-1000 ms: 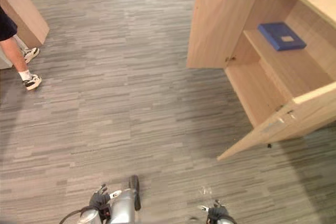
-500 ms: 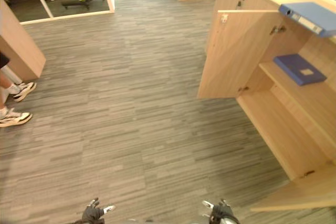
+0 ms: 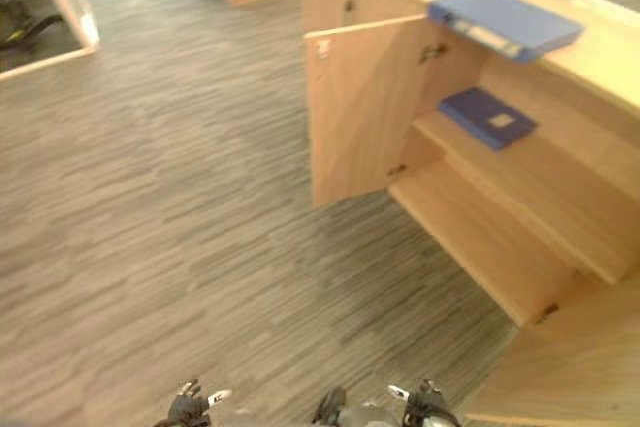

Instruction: Walk over to the cabinet, pick up the folder, carry it to the office cabinet, place the folder inside the office cabinet, then close the office cabinet door

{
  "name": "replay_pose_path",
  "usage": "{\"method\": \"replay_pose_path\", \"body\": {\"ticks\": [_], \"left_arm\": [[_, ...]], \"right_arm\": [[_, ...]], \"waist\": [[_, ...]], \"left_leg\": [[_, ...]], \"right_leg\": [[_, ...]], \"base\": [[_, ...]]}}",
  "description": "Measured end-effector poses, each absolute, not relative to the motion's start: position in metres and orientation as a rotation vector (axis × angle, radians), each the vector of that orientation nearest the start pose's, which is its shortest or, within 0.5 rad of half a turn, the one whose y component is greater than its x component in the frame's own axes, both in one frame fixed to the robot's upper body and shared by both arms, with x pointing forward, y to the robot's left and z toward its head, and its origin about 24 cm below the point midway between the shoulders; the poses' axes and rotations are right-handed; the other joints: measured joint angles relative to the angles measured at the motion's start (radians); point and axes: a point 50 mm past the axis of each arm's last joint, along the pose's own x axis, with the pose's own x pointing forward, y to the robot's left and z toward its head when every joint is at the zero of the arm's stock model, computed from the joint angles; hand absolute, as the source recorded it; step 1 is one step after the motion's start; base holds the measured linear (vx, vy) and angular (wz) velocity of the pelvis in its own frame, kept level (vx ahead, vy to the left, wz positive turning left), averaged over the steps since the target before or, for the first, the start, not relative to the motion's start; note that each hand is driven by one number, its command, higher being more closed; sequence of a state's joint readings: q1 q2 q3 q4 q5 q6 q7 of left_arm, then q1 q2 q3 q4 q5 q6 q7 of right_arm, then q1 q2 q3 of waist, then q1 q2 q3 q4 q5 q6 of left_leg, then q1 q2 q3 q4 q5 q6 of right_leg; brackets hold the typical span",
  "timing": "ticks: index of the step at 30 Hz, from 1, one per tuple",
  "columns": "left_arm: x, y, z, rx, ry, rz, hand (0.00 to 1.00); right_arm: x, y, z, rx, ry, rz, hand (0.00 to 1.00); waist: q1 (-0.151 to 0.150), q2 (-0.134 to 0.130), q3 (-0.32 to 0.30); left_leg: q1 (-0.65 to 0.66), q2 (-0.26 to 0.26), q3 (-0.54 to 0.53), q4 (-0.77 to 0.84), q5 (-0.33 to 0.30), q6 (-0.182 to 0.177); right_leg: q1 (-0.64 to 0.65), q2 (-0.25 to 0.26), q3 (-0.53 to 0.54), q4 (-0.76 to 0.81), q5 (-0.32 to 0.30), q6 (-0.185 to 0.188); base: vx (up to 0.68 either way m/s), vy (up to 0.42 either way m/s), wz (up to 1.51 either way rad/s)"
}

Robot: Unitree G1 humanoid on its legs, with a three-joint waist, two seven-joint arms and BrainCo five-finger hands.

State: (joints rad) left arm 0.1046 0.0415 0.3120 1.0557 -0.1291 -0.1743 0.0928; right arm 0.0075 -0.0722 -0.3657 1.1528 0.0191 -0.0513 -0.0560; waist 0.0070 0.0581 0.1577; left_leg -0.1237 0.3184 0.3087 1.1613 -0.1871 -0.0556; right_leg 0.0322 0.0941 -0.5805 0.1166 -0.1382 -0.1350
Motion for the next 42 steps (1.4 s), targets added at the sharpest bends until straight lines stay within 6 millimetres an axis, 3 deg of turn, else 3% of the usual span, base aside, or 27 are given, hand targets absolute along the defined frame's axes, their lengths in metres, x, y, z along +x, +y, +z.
{"method": "replay_pose_path", "body": {"ticks": [2, 5, 8, 9, 11, 12, 13, 14, 15, 16, 17, 18, 20, 24, 26, 28, 29, 30, 31, 34, 35, 37, 39, 42], "left_arm": [[0.086, 0.219, -0.156, -0.154, 0.958, 0.522, 0.00], [0.073, 0.217, -0.158, -0.155, 0.989, 0.538, 0.00], [0.062, 0.215, -0.161, -0.165, 1.022, 0.557, 0.00], [0.062, 0.215, -0.161, -0.171, 1.022, 0.564, 0.00], [0.058, 0.215, -0.162, -0.176, 1.036, 0.574, 0.00], [0.058, 0.217, -0.161, -0.171, 1.033, 0.575, 0.00], [0.060, 0.220, -0.161, -0.163, 1.026, 0.577, 0.00], [0.058, 0.221, -0.161, -0.161, 1.032, 0.580, 0.00], [0.058, 0.221, -0.161, -0.159, 1.034, 0.579, 0.00], [0.060, 0.222, -0.160, -0.158, 1.027, 0.579, 0.00], [0.064, 0.227, -0.159, -0.146, 1.013, 0.579, 0.00], [0.066, 0.230, -0.158, -0.139, 1.006, 0.579, 0.00], [0.079, 0.237, -0.153, -0.114, 0.968, 0.564, 0.00], [0.100, 0.234, -0.150, -0.098, 0.928, 0.520, 0.00], [0.108, 0.230, -0.149, -0.099, 0.915, 0.502, 0.00], [0.110, 0.221, -0.150, -0.123, 0.915, 0.494, 0.00], [0.110, 0.215, -0.151, -0.146, 0.918, 0.496, 0.00], [0.105, 0.201, -0.155, -0.215, 0.933, 0.519, 0.00], [0.098, 0.195, -0.158, -0.250, 0.949, 0.540, 0.00], [0.089, 0.201, -0.158, -0.382, 0.922, 0.682, 0.00], [0.085, 0.203, -0.158, -0.417, 0.916, 0.719, 0.00], [0.078, 0.208, -0.158, -0.440, 0.906, 0.759, 0.00], [0.081, 0.208, -0.157, -0.429, 0.897, 0.741, 0.00], [0.087, 0.209, -0.155, -0.393, 0.887, 0.685, 0.00]], "right_arm": [[0.098, -0.219, -0.161, 0.119, 1.096, -0.434, 0.00], [0.099, -0.219, -0.162, 0.112, 1.115, -0.424, 0.00], [0.101, -0.216, -0.162, 0.111, 1.109, -0.413, 0.00], [0.101, -0.215, -0.162, 0.108, 1.112, -0.409, 0.00], [0.098, -0.216, -0.162, 0.092, 1.111, -0.404, 0.00], [0.097, -0.215, -0.162, 0.096, 1.108, -0.407, 0.00], [0.097, -0.214, -0.162, 0.104, 1.100, -0.408, 0.00], [0.097, -0.213, -0.162, 0.116, 1.094, -0.410, 0.00], [0.095, -0.213, -0.162, 0.138, 1.093, -0.428, 0.00], [0.096, -0.218, -0.160, 0.161, 1.072, -0.461, 0.00], [0.098, -0.219, -0.159, 0.161, 1.063, -0.462, 0.00], [0.099, -0.218, -0.159, 0.161, 1.060, -0.459, 0.00], [0.100, -0.217, -0.159, 0.162, 1.056, -0.453, 0.00], [0.107, -0.219, -0.156, 0.164, 1.018, -0.450, 0.00], [0.097, -0.220, -0.159, 0.168, 1.043, -0.467, 0.00], [0.079, -0.219, -0.163, 0.199, 1.085, -0.507, 0.00], [0.074, -0.221, -0.164, 0.212, 1.095, -0.527, 0.00], [0.061, -0.223, -0.166, 0.224, 1.135, -0.557, 0.00], [0.056, -0.225, -0.166, 0.230, 1.144, -0.574, 0.00], [0.040, -0.223, -0.168, 0.264, 1.177, -0.624, 0.00], [0.039, -0.224, -0.168, 0.259, 1.176, -0.624, 0.00], [0.045, -0.222, -0.168, 0.245, 1.165, -0.601, 0.00], [0.055, -0.223, -0.166, 0.243, 1.142, -0.588, 0.00], [0.089, -0.219, -0.162, 0.248, 1.076, -0.539, 0.00]], "waist": [[0.013, -0.011, 0.013], [0.032, -0.012, 0.020], [0.039, -0.009, 0.018], [0.038, -0.008, 0.017], [0.038, -0.007, 0.003], [0.038, -0.023, 0.000], [0.040, -0.039, -0.009], [0.038, -0.046, -0.010], [0.035, -0.049, -0.011], [0.018, -0.045, -0.014], [0.005, -0.041, -0.014], [0.003, -0.041, -0.013], [-0.003, -0.039, -0.012], [-0.013, -0.043, 0.010], [-0.023, -0.069, 0.028], [-0.034, -0.075, 0.026], [-0.040, -0.069, 0.027], [-0.049, -0.023, 0.012], [-0.053, -0.016, 0.010], [-0.052, -0.012, 0.011], [-0.047, -0.013, 0.018], [-0.038, -0.025, 0.021], [-0.031, -0.028, 0.020], [-0.001, -0.034, 0.024]], "left_leg": [[-0.072, -0.017, -0.020, -0.038, -0.035, 0.002], [-0.172, -0.090, -0.172, -0.353, -0.072, -0.010], [-0.153, -0.168, -0.497, -0.838, -0.028, -0.064], [-0.154, -0.175, -0.524, -0.861, -0.012, -0.067], [-0.115, -0.210, -0.478, -0.846, 0.145, -0.073], [-0.108, -0.232, -0.442, -0.829, 0.132, -0.059], [-0.064, -0.266, -0.374, -0.846, 0.115, -0.028], [0.008, -0.304, -0.318, -0.900, 0.110, -0.002], [0.052, -0.327, -0.297, -0.933, 0.114, 0.015], [0.131, -0.356, -0.270, -0.992, 0.112, 0.044], [0.197, -0.366, -0.253, -1.034, 0.110, 0.060], [0.225, -0.365, -0.248, -1.051, 0.108, 0.064], [0.299, -0.344, -0.214, -1.097, 0.095, 0.083], [0.347, -0.293, -0.164, -1.127, 0.059, 0.081], [0.388, -0.291, -0.140, -1.128, 0.014, 0.055], [0.413, -0.286, -0.151, -1.113, -0.041, 0.040], [0.418, -0.272, -0.154, -1.105, -0.059, 0.037], [0.421, -0.222, -0.152, -1.087, -0.100, 0.033], [0.417, -0.205, -0.149, -1.064, -0.106, 0.034], [0.236, -0.099, -0.157, -0.575, -0.088, -0.036], [0.139, -0.041, -0.149, -0.310, -0.064, -0.077], [0.035, 0.014, -0.088, -0.117, -0.067, -0.065], [-0.025, 0.004, -0.043, -0.164, -0.078, -0.044], [-0.047, -0.101, -0.067, -0.563, -0.087, -0.028]], "right_leg": [[0.038, 0.000, 0.079, -0.021, 0.000, 0.015], [0.099, -0.013, 0.230, -0.050, 0.003, 0.044], [0.124, -0.043, 0.381, -0.059, -0.034, 0.111], [0.129, -0.053, 0.400, -0.055, -0.043, 0.126], [0.137, -0.131, 0.450, 0.018, -0.080, 0.194], [0.119, -0.171, 0.448, 0.064, -0.094, 0.217], [0.055, -0.243, 0.440, 0.204, -0.105, 0.236], [-0.008, -0.329, 0.390, 0.381, -0.099, 0.222], [-0.039, -0.383, 0.342, 0.475, -0.086, 0.189], [-0.079, -0.480, 0.226, 0.643, -0.073, 0.088], [-0.088, -0.530, 0.129, 0.736, -0.082, 0.078], [-0.088, -0.537, 0.093, 0.754, -0.086, 0.085], [-0.127, -0.513, 0.031, 0.730, -0.113, 0.127], [-0.236, -0.414, 0.040, 0.523, -0.113, 0.155], [-0.268, -0.383, 0.043, 0.376, -0.059, 0.146], [-0.265, -0.375, 0.070, 0.376, 0.032, 0.109], [-0.266, -0.367, 0.065, 0.400, 0.014, 0.111], [-0.259, -0.324, 0.050, 0.420, -0.047, 0.112], [-0.252, -0.304, 0.043, 0.414, -0.066, 0.113], [-0.134, -0.224, 0.011, 0.326, -0.096, 0.101], [-0.065, -0.183, 0.008, 0.272, -0.094, 0.093], [0.043, -0.150, 0.015, 0.191, -0.092, 0.090], [0.085, -0.149, 0.033, 0.139, -0.083, 0.104], [0.130, -0.166, 0.130, 0.091, -0.067, 0.117]], "base": [[0.36, 0.090, -1.24], [0.36, 0.168, -1.55], [0.33, 0.246, -1.41], [0.55, 0.450, -1.25], [0.55, 0.468, -1.13], [0.41, 0.371, -1.06], [0.57, 0.541, -1.03], [0.44, 0.432, -1.01], [0.51, 0.519, -0.83], [0.36, 0.388, -0.56], [0.33, 0.357, -0.47], [0.24, 0.262, -0.38], [0.19, 0.170, -0.38], [0.18, 0.024, -0.45], [0.21, -0.143, -0.33], [0.23, -0.195, 0.05], [0.32, -0.214, 0.08], [0.34, -0.220, 0.00], [0.40, -0.221, -0.04], [0.52, -0.309, 0.07], [0.35, -0.165, -0.05], [0.46, -0.156, -0.24], [0.37, -0.066, -0.33], [0.37, 0.109, -0.96]]}}
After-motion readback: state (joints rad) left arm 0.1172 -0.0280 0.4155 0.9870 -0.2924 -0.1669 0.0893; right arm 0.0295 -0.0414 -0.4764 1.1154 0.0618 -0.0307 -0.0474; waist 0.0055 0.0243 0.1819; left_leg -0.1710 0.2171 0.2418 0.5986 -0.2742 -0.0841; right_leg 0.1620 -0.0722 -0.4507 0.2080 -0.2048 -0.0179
